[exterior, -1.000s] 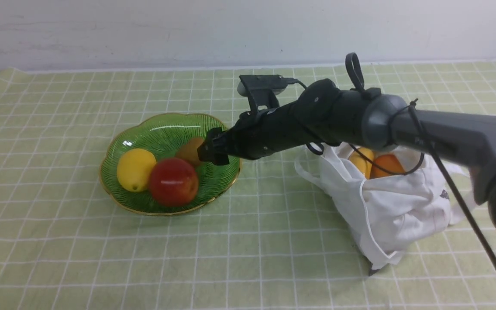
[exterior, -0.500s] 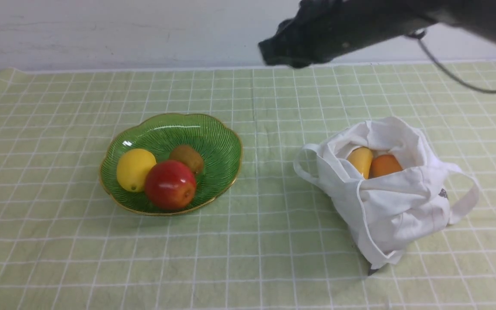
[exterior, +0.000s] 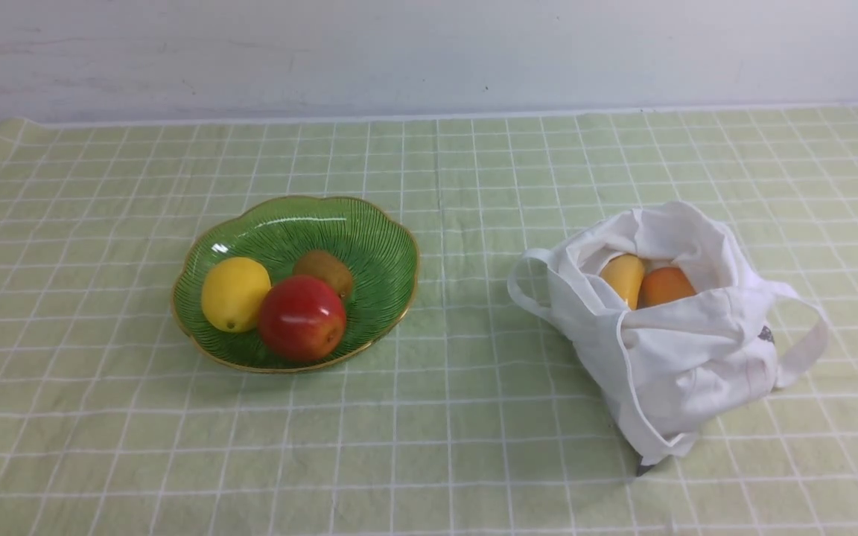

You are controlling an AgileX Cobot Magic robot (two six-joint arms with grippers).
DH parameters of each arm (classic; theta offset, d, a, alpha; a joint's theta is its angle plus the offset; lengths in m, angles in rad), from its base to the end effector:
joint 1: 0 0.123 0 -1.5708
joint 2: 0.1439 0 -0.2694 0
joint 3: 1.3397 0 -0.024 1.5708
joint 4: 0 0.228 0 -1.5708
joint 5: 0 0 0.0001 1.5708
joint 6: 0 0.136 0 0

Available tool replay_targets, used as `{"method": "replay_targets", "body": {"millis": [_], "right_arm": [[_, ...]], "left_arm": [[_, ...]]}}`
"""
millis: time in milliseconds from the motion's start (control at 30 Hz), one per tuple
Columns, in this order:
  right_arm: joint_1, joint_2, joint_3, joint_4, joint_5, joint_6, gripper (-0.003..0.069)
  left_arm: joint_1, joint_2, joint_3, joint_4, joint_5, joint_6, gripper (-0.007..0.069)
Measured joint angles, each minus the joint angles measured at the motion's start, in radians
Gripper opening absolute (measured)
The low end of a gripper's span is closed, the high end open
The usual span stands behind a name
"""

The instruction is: Take the fruit out of the bag on the green coffee tablecloth and place them on the plate.

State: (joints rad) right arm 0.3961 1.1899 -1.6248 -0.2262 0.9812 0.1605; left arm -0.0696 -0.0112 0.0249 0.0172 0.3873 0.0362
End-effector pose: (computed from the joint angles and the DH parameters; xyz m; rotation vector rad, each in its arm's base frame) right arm 0.2338 0.0703 0.4615 -0.2453 1.9955 0.0847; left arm 0.0878 -0.0052 0.1573 0.1102 1.8813 -0.0059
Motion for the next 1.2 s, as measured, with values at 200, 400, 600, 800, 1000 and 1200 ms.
{"method": "replay_targets", "body": {"millis": [200, 400, 600, 800, 1000, 1200], "right_arm": [[0.000, -0.333, 0.392, 0.008, -0.182, 0.064, -0.0010], [0.000, -0.566, 0.724, 0.068, -0.345, 0.070, -0.0010], [0.000, -0.767, 0.998, 0.192, -0.531, 0.071, -0.0010], [0.000, -0.878, 1.149, 0.283, -0.595, 0.071, -0.0010], [0.000, -0.888, 1.185, 0.233, -0.605, 0.032, -0.0010], [0.000, -0.900, 1.192, 0.149, -0.607, 0.006, -0.0010]], "left_arm": [[0.000, 0.000, 0.000, 0.000, 0.000, 0.000, -0.0008], [0.000, 0.000, 0.000, 0.000, 0.000, 0.000, -0.0008], [0.000, 0.000, 0.000, 0.000, 0.000, 0.000, -0.0008], [0.000, 0.000, 0.000, 0.000, 0.000, 0.000, -0.0008], [0.000, 0.000, 0.000, 0.000, 0.000, 0.000, -0.0008], [0.000, 0.000, 0.000, 0.000, 0.000, 0.000, -0.0008]]}}
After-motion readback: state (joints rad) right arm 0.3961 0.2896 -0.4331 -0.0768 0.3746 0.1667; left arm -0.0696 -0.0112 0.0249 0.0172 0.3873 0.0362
